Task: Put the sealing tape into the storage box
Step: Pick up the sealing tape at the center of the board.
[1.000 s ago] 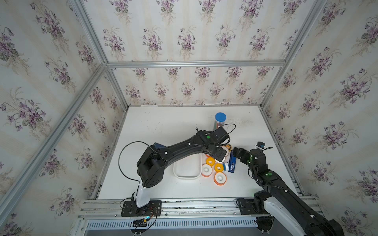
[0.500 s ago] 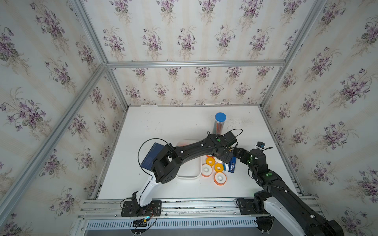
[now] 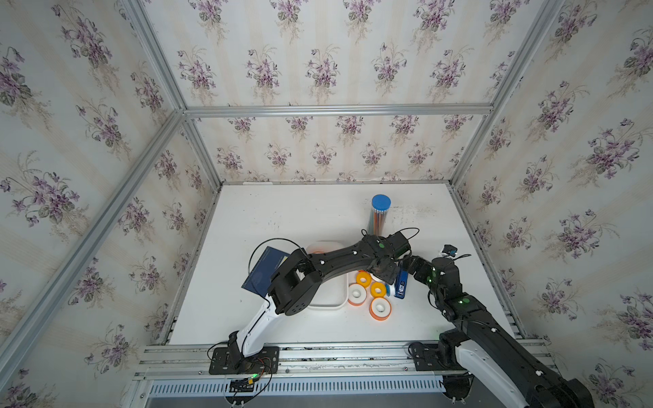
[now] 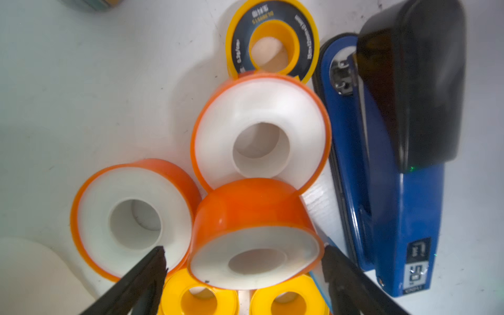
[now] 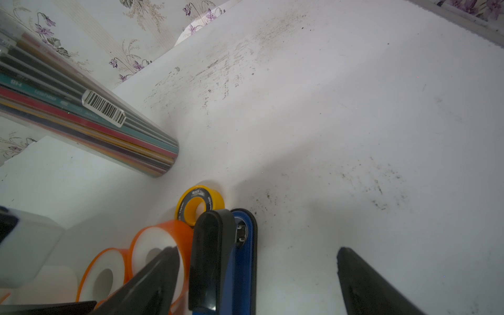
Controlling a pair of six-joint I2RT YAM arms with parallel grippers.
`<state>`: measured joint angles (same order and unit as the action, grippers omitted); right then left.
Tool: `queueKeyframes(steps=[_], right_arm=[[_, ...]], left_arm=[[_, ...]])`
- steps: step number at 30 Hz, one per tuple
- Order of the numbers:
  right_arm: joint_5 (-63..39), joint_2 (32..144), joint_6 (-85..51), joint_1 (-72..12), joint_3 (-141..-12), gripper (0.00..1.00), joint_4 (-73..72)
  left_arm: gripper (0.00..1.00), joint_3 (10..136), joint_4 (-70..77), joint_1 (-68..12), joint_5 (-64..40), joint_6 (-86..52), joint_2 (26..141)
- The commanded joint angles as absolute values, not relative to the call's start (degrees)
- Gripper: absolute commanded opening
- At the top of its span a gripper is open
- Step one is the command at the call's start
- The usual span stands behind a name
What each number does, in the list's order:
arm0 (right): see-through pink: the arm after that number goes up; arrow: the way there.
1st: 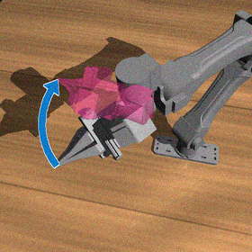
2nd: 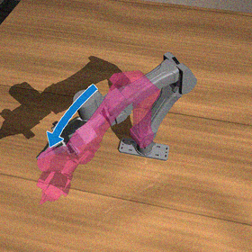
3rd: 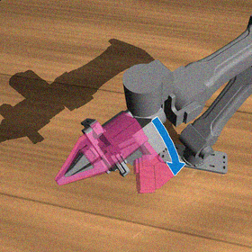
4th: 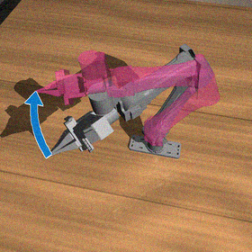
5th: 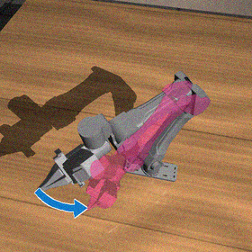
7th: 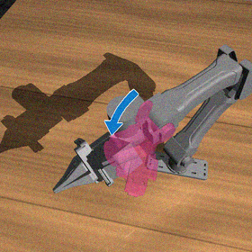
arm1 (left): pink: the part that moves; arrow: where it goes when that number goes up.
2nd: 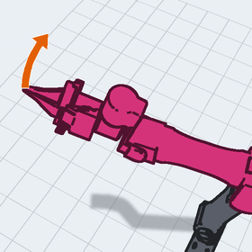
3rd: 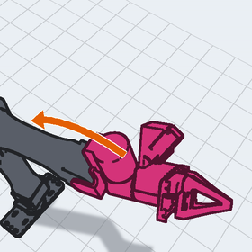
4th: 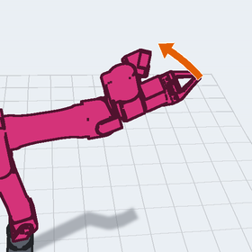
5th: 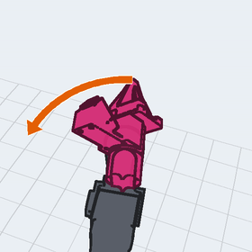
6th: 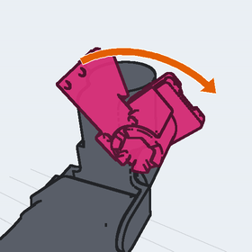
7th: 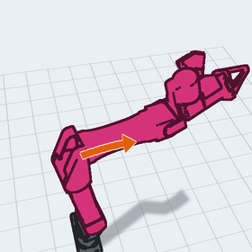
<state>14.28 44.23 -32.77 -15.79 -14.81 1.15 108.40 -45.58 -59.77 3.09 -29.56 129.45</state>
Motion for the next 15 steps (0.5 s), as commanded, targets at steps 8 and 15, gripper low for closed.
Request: queueKeyframes(steps=[8,15], right_arm=[[14.15,44.47,-32.35,-15.82,-14.68,0.94,-0.54],[14.06,44.47,-32.38,-15.82,-14.68,0.94,-0.57]], left_arm=[[0.79,109.37,-46.06,-60.29,3.6,-29.89,130.91],[0.66,109.51,-46.5,-60.34,3.6,-29.71,130.81]])
